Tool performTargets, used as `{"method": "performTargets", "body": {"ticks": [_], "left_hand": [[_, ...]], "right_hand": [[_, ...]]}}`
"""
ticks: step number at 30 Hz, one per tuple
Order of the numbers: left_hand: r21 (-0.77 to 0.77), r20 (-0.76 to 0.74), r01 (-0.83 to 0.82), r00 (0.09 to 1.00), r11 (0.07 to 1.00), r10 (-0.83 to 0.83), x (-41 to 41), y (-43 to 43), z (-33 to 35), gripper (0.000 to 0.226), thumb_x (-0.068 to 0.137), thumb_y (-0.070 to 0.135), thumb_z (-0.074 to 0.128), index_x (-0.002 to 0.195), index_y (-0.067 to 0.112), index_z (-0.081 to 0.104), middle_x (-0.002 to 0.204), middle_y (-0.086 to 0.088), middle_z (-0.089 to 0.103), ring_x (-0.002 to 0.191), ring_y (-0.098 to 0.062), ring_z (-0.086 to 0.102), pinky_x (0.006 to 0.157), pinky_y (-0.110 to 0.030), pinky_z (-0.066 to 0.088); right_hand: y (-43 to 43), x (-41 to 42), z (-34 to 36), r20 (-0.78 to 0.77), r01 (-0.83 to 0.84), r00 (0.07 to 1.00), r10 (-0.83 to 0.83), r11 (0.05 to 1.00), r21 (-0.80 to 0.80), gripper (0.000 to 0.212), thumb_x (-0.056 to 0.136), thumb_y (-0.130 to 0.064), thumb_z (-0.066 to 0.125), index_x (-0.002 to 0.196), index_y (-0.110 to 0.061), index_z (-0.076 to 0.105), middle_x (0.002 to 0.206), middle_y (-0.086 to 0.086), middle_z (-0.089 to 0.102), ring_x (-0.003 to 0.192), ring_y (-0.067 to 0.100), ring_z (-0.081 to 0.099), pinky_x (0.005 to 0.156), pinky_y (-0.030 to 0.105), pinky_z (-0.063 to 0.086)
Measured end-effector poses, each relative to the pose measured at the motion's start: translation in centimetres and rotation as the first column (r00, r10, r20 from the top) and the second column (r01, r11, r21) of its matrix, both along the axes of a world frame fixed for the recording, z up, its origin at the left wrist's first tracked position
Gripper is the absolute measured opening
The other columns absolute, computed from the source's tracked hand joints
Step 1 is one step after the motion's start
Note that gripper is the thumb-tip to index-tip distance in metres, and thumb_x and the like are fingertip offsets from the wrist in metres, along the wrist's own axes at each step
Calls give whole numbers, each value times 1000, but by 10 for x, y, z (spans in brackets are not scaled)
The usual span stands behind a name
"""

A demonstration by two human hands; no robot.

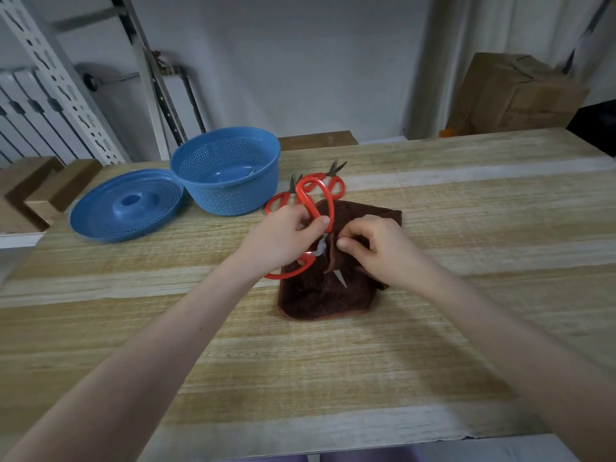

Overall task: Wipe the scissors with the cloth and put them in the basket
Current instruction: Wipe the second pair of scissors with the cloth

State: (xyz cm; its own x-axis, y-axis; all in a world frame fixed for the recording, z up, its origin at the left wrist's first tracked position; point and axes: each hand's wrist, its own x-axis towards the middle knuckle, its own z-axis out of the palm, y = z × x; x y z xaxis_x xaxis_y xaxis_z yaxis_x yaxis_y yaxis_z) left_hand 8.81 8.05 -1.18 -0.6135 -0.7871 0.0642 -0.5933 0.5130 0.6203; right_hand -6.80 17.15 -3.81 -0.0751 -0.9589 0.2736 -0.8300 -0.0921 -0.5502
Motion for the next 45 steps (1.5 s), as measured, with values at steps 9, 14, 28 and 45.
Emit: {"method": "performTargets", "body": {"ticks": [9,14,28,45], "left_hand": [[81,28,-74,997,994,72,2,-6,5,43,98,40,48,93,1,65,54,3,46,32,-3,40,42,-23,31],[62,7,-55,998,997,54,4,-5,8,42,99,39,47,95,2,65,53,7,45,35,-3,39,43,-22,29],[65,34,-59,998,996,57,6,-3,-3,42,97,40,49,80,4,62,51,4,47,34,-3,43,45,-28,34],[145,-79,-112,989,983,124,-2,0,-9,46,98,41,46,81,1,60,49,4,42,29,-3,33,44,-25,28]], "right_hand": [[-14,-8,11,464,122,868,-174,982,141,25,100,-27,51,81,-28,67,78,-7,68,77,4,63,73,22,48],[-8,-5,22,250,16,968,-37,996,85,22,96,-31,56,75,-33,63,70,-21,64,74,-5,61,72,17,45],[-15,10,1,169,-13,986,-2,996,88,26,96,-28,58,70,-24,60,65,-10,59,62,2,54,64,26,41],[-21,2,14,75,81,993,-87,993,87,36,96,-34,57,69,-14,70,57,-3,58,52,9,50,57,28,39]]}}
